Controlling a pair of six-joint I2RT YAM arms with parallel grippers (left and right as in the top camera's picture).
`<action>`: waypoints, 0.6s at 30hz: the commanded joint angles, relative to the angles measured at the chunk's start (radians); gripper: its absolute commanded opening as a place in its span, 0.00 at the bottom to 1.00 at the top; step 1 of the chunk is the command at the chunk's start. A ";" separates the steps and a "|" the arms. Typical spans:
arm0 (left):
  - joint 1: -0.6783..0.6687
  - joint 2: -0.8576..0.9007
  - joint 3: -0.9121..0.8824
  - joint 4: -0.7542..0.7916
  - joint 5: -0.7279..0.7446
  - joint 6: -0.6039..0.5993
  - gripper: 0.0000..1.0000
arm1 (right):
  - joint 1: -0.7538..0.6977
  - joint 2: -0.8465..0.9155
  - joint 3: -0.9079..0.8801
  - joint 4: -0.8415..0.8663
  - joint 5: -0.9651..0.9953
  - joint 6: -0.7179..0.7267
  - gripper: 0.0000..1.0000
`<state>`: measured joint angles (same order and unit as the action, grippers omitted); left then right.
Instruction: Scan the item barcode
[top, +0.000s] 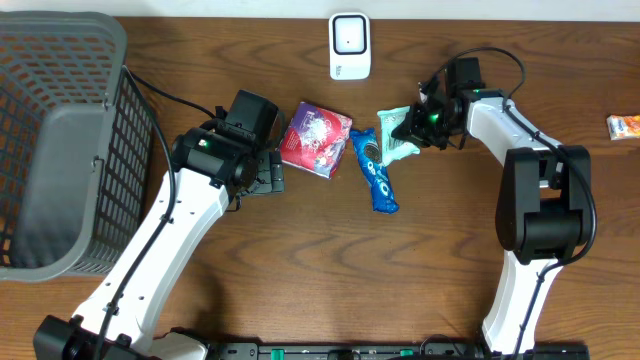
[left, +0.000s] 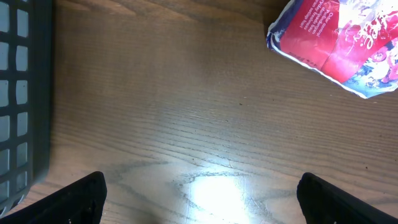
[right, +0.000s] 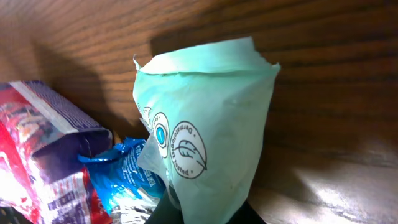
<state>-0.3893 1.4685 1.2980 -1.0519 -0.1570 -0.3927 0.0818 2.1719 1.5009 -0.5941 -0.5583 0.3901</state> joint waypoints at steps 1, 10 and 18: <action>-0.003 0.002 0.002 -0.006 -0.012 -0.006 0.98 | -0.006 -0.031 0.034 -0.022 0.001 0.152 0.01; -0.003 0.002 0.002 -0.006 -0.012 -0.006 0.98 | -0.047 -0.107 0.036 -0.115 -0.399 0.805 0.01; -0.003 0.002 0.002 -0.006 -0.012 -0.006 0.98 | -0.062 -0.109 0.036 0.038 -0.851 1.106 0.01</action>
<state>-0.3893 1.4685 1.2980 -1.0519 -0.1566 -0.3931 0.0235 2.0895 1.5219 -0.5819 -1.1439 1.3052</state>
